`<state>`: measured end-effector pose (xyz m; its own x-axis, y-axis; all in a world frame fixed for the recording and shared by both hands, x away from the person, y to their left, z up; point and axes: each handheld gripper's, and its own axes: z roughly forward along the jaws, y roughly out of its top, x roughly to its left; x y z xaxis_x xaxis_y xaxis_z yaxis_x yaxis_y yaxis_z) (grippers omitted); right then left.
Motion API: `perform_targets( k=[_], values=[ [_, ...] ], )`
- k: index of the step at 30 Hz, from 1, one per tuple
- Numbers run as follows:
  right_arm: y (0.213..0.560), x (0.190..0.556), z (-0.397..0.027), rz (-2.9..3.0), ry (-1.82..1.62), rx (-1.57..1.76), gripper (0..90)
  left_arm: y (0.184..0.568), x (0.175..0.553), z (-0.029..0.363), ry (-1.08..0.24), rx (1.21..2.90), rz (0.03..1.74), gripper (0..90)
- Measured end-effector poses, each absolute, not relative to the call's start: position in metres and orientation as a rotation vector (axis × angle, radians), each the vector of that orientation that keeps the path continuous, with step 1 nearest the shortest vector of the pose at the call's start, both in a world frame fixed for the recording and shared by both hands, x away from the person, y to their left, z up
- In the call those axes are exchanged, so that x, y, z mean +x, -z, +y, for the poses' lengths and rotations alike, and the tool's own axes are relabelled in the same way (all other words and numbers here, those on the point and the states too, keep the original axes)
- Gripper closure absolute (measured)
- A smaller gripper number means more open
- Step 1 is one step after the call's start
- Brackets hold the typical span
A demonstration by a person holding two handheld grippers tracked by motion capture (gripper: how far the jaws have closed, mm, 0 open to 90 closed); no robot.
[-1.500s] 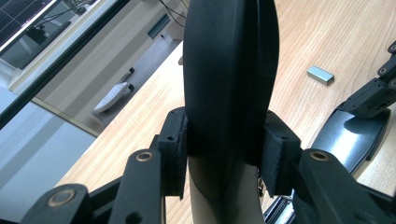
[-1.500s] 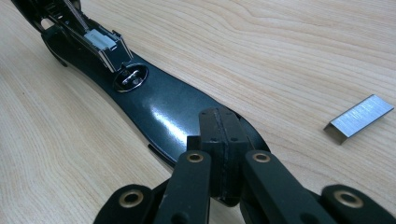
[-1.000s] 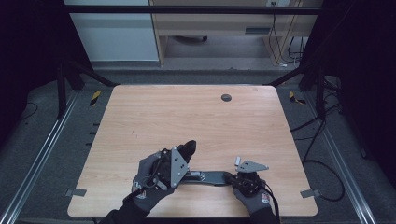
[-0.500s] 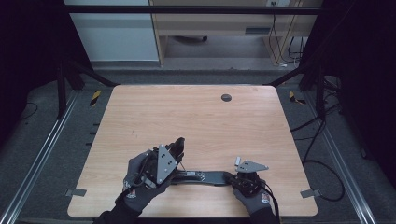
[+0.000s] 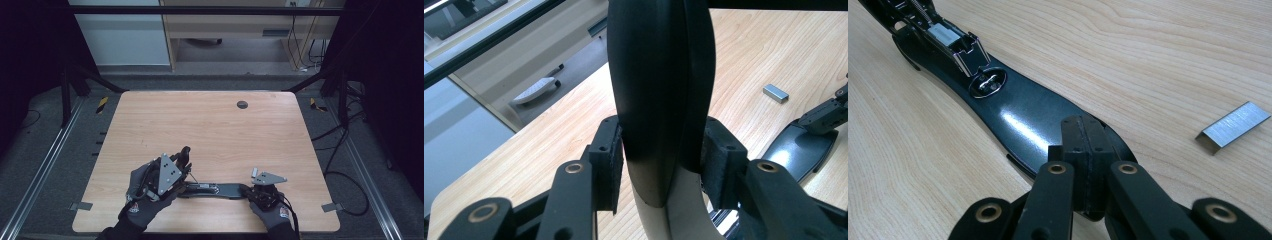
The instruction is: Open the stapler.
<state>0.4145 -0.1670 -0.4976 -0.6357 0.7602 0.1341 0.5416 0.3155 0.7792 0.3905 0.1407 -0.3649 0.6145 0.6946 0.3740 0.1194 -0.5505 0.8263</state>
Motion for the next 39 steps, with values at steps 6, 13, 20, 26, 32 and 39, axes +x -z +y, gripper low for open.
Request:
perform_targets(
  k=[6,13,20,26,32,39],
  values=[
    [0.498,0.414,-0.167,2.328,-1.223,1.181,90.0,0.365,0.390,0.145,-0.898,2.024,0.652,56.3],
    [0.498,0.414,-0.167,2.330,-1.224,1.180,90.0,0.364,0.390,0.154,-0.887,2.007,0.684,55.9],
    [0.498,0.415,-0.167,2.329,-1.224,1.180,90.0,0.365,0.390,0.167,-0.860,1.971,0.715,55.6],
    [0.498,0.414,-0.167,2.329,-1.224,1.180,90.0,0.366,0.389,0.170,-0.860,1.960,0.722,55.5],
    [0.498,0.414,-0.167,2.329,-1.226,1.180,90.0,0.366,0.388,0.173,-0.858,1.953,0.730,55.4],
    [0.497,0.415,-0.167,2.331,-1.227,1.182,90.0,0.367,0.387,0.177,-0.859,1.944,0.733,54.9]
  ],
)
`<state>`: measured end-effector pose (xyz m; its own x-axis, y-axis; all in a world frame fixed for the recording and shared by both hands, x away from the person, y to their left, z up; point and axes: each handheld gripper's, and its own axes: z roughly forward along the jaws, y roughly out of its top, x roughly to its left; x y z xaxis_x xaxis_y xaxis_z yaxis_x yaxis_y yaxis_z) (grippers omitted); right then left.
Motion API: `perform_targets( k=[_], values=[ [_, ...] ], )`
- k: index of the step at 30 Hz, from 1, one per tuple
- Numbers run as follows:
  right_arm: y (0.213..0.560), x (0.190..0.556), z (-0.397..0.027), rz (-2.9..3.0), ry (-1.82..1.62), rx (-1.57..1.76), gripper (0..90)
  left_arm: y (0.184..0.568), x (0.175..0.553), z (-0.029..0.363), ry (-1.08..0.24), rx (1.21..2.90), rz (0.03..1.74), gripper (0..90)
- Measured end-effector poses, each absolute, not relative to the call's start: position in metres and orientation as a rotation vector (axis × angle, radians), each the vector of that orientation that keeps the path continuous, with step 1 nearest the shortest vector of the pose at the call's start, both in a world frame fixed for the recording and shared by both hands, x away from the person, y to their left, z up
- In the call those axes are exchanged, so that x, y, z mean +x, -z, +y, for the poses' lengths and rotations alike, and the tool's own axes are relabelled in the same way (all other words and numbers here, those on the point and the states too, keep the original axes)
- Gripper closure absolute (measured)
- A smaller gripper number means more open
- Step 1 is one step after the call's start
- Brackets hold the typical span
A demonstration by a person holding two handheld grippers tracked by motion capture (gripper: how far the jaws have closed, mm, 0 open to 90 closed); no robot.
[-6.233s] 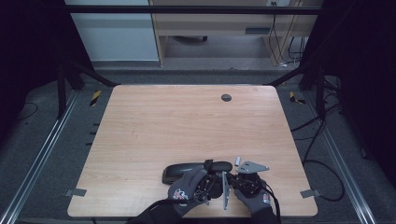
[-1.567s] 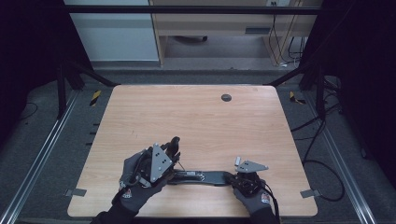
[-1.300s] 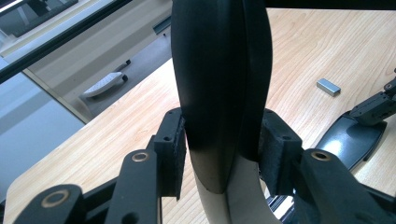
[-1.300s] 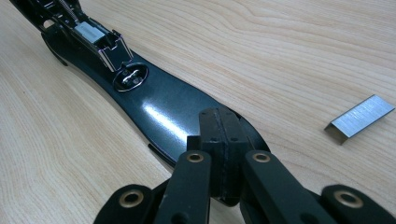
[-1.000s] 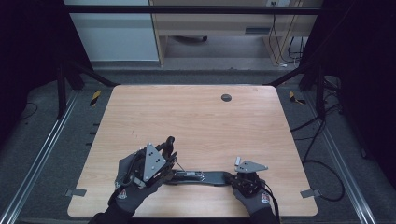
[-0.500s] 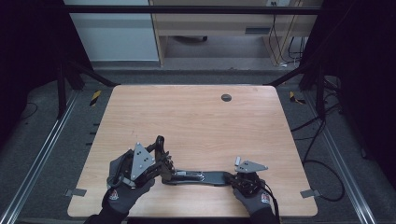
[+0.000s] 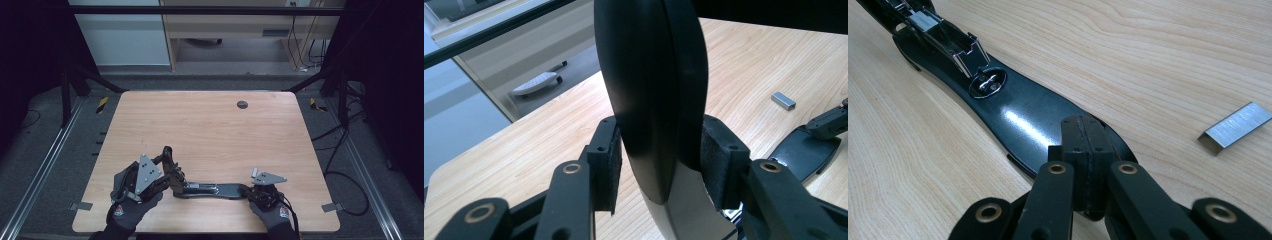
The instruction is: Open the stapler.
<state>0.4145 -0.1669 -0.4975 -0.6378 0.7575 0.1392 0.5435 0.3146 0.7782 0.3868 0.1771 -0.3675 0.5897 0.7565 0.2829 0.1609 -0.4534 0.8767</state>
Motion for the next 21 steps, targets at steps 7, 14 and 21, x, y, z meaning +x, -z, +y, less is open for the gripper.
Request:
perform_targets(
  k=[7,14,21],
  values=[
    [0.497,0.415,-0.167,2.332,-1.228,1.183,90.0,0.368,0.387,0.183,-0.845,1.940,0.743,54.4],
    [0.497,0.415,-0.167,2.333,-1.228,1.181,90.0,0.368,0.386,0.188,-0.843,1.938,0.742,53.9],
    [0.497,0.415,-0.167,2.335,-1.229,1.181,90.0,0.369,0.385,0.193,-0.834,1.930,0.746,53.5]
  ],
)
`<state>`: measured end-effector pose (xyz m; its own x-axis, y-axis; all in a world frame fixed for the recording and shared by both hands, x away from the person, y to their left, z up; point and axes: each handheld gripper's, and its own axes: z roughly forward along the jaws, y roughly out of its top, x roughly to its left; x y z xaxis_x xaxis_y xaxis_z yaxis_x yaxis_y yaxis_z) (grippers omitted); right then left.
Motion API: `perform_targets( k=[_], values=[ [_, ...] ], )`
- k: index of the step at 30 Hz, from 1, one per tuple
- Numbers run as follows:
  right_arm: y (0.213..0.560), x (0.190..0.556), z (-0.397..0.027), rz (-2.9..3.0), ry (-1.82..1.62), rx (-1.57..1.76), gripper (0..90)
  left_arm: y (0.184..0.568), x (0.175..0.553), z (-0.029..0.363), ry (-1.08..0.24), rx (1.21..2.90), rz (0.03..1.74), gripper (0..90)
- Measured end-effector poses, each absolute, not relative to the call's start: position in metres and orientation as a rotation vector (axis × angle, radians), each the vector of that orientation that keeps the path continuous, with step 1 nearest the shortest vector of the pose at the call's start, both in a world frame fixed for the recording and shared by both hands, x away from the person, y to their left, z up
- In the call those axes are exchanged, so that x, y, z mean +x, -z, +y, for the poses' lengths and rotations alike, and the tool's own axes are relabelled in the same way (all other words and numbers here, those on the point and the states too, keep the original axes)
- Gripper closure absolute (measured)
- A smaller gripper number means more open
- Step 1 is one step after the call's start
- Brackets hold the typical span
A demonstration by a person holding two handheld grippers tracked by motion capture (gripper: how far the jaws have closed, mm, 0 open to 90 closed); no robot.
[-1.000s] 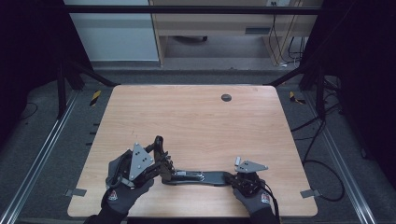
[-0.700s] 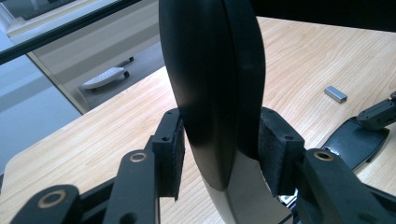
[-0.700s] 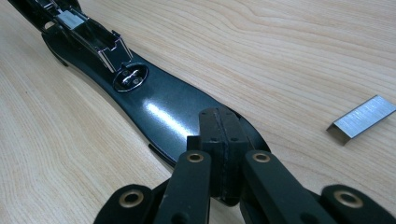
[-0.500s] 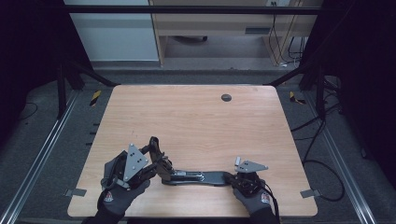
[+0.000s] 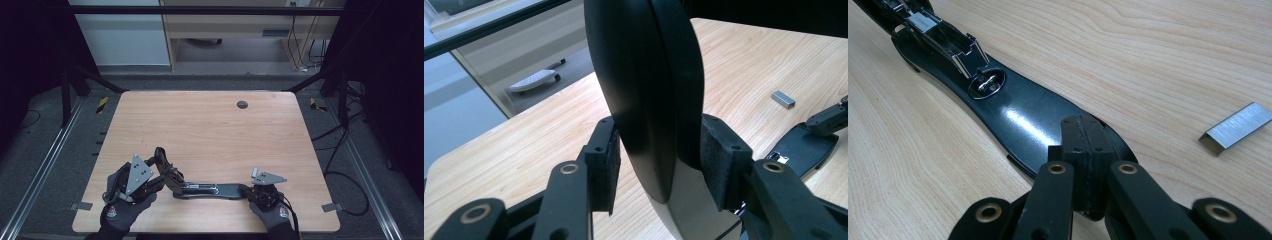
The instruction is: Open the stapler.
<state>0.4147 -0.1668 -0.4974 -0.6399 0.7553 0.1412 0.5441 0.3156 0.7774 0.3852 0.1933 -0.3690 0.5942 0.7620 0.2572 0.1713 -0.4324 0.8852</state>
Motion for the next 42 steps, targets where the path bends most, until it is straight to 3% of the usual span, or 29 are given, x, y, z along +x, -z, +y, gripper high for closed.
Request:
perform_targets(
  k=[42],
  values=[
    [0.498,0.415,-0.166,2.333,-1.231,1.170,90.0,0.378,0.387,0.234,-0.791,1.891,0.843,47.7]
  ],
)
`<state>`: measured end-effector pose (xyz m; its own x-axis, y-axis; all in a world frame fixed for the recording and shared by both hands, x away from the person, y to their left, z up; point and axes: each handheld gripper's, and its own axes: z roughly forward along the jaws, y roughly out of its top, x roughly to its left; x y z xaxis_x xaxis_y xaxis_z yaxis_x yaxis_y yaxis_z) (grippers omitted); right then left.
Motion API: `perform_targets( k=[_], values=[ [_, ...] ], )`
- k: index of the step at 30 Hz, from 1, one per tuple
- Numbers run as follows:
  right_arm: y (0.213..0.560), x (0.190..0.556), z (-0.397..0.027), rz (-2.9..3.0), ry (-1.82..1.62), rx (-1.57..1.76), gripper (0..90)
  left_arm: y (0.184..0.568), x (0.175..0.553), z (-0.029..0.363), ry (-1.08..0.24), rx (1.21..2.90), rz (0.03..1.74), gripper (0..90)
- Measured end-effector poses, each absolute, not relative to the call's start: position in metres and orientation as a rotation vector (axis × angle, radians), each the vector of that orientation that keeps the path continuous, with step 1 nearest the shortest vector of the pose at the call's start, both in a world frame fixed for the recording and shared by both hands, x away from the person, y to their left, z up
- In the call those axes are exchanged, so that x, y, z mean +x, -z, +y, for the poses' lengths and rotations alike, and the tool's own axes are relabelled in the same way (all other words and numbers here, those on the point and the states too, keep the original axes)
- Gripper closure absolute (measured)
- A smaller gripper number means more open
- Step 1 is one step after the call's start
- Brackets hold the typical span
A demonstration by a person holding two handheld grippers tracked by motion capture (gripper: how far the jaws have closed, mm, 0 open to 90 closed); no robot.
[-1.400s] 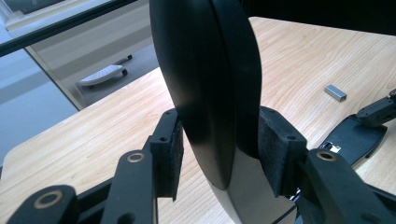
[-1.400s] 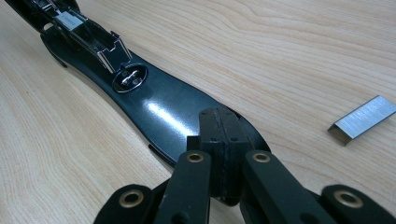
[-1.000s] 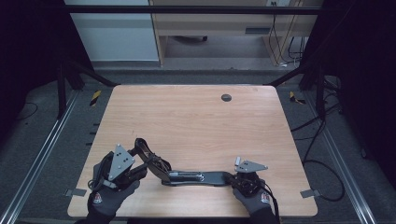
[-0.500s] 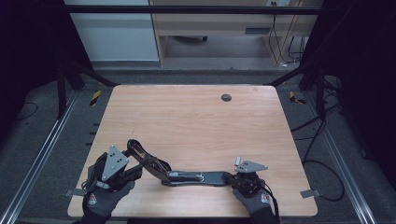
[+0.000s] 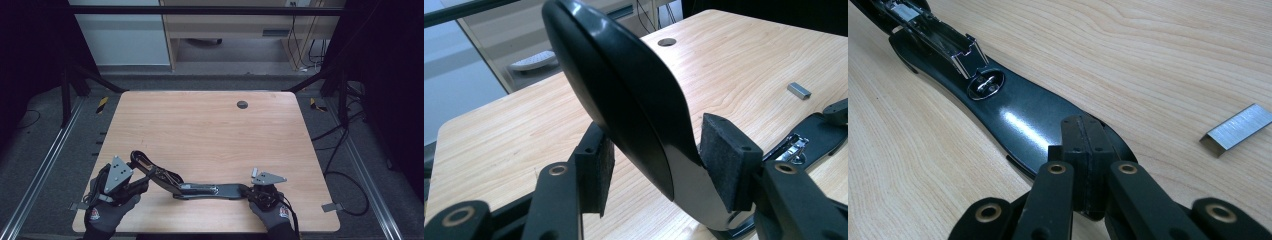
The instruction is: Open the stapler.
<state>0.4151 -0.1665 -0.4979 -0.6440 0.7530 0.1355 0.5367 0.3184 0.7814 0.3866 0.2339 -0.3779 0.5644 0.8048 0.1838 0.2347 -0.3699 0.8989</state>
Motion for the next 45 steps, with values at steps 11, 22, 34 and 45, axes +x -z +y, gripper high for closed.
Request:
perform_targets(
  k=[11,22,34,45],
  values=[
    [0.498,0.415,-0.167,2.333,-1.229,1.172,90.0,0.381,0.385,0.240,-0.777,1.882,0.876,46.4],
    [0.498,0.415,-0.167,2.333,-1.230,1.171,90.0,0.385,0.384,0.247,-0.779,1.876,0.902,44.0],
    [0.498,0.415,-0.167,2.333,-1.233,1.168,90.0,0.388,0.384,0.252,-0.772,1.871,0.923,42.3],
    [0.498,0.415,-0.167,2.335,-1.234,1.166,90.0,0.388,0.384,0.253,-0.782,1.881,0.913,41.0]
  ],
)
